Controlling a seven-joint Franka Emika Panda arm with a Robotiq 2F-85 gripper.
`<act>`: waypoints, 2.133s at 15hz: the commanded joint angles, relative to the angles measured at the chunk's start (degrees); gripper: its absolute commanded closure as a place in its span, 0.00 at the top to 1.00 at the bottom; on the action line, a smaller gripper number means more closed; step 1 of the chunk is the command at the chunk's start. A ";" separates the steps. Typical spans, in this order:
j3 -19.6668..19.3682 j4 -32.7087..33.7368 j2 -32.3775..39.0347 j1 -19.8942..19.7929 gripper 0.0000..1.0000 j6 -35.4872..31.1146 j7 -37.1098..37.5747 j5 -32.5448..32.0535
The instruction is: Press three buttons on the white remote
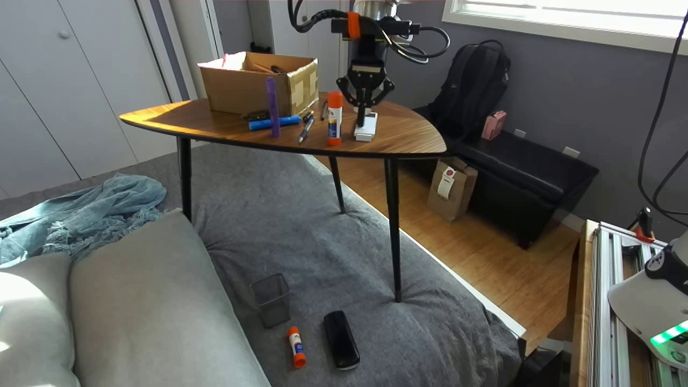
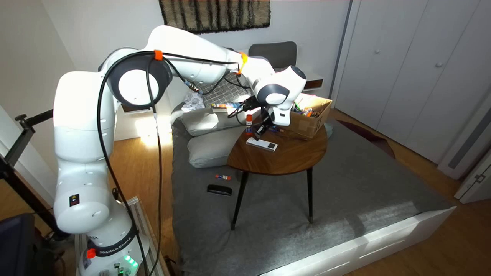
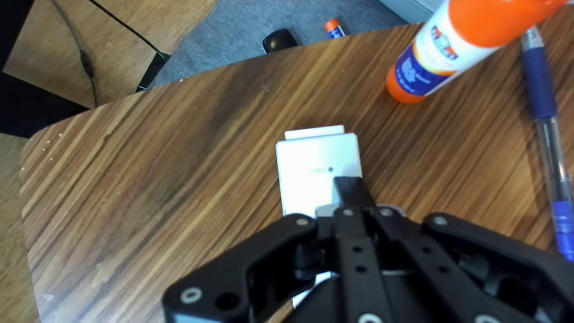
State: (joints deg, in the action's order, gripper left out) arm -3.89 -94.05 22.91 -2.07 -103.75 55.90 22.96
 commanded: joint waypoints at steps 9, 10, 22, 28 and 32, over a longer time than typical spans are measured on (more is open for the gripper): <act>-0.39 1.14 -0.65 -0.41 0.00 -1.50 0.52 0.40; -0.35 1.29 -0.56 -0.41 0.00 -1.52 0.58 0.53; 0.12 1.88 0.73 -0.59 0.00 -0.60 0.56 1.67; 0.23 1.98 1.04 -0.65 0.00 -0.12 0.60 1.86; 0.23 1.90 1.40 -0.56 0.00 -0.36 0.77 1.94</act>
State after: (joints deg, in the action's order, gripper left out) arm -4.05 -92.82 23.75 -2.28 -104.89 55.90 23.36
